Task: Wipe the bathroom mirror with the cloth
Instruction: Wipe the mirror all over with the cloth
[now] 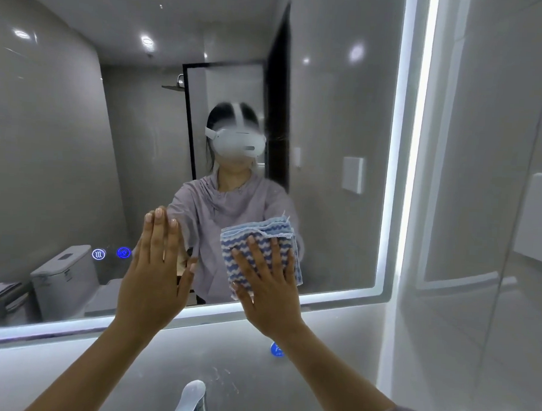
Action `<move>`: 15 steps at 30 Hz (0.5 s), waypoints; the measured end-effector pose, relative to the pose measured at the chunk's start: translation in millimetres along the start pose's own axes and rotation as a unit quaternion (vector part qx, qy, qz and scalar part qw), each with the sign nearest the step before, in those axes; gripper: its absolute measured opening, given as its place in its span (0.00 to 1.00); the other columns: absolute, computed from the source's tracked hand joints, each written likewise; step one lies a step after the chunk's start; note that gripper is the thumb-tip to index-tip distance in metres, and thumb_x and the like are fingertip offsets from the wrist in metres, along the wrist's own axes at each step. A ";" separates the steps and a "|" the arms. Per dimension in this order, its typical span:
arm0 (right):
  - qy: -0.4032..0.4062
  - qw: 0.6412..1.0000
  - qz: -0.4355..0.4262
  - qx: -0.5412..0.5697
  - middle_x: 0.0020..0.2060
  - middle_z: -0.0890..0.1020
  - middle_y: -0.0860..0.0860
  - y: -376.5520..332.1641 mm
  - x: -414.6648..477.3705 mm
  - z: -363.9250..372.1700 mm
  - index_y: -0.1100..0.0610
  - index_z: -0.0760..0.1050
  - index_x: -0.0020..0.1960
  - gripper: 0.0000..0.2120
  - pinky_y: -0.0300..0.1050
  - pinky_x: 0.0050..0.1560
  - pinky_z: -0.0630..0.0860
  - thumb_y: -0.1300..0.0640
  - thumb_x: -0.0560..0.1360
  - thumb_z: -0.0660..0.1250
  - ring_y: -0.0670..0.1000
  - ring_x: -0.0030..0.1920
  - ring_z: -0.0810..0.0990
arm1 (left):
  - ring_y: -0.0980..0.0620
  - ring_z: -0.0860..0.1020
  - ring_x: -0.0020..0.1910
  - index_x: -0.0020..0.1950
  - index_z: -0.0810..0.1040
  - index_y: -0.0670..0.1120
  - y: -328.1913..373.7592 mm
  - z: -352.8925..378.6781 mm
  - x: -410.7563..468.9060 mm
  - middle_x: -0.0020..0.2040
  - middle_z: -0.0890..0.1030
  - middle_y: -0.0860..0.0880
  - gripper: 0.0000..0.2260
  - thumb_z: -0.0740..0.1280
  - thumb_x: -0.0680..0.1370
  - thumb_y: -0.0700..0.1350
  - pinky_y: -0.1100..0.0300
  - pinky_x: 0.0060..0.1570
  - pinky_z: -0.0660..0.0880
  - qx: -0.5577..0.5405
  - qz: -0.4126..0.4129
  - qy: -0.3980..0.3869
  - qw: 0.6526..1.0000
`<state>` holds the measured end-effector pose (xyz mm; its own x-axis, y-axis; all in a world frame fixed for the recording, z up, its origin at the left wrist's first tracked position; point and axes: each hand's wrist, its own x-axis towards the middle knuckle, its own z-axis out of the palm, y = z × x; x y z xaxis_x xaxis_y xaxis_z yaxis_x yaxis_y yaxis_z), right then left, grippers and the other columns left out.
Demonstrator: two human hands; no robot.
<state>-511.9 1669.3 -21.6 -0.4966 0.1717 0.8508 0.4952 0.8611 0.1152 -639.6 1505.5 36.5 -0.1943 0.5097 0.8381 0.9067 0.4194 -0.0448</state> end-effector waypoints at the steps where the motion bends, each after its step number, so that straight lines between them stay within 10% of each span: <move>1: 0.002 1.000 -0.001 -0.001 0.76 0.57 0.50 1.8 -0.2 0.5 0.48 0.60 0.76 0.26 0.62 0.74 0.47 0.42 0.81 0.51 0.58 0.77 0.51 | 0.35 0.53 0.76 0.75 0.55 0.34 -2.1 0.7 -0.4 0.76 0.53 0.35 0.33 0.52 0.79 0.55 0.39 0.70 0.61 0.007 0.003 0.000 1.000; 15: 0.040 0.998 0.004 -0.058 0.79 0.44 0.49 117.6 -29.6 -10.2 0.50 0.47 0.79 0.30 0.62 0.75 0.47 0.44 0.80 0.53 0.60 0.77 0.49 | 0.37 0.49 0.78 0.76 0.54 0.33 -7.2 6.4 -2.4 0.78 0.51 0.35 0.34 0.53 0.79 0.55 0.43 0.74 0.57 0.029 0.011 0.005 0.999</move>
<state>-431.7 1760.6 -28.1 -0.4353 0.1354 0.8900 0.5801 0.7982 0.1622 -648.0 1506.0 31.4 -0.1701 0.5113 0.8424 0.8872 0.4515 -0.0949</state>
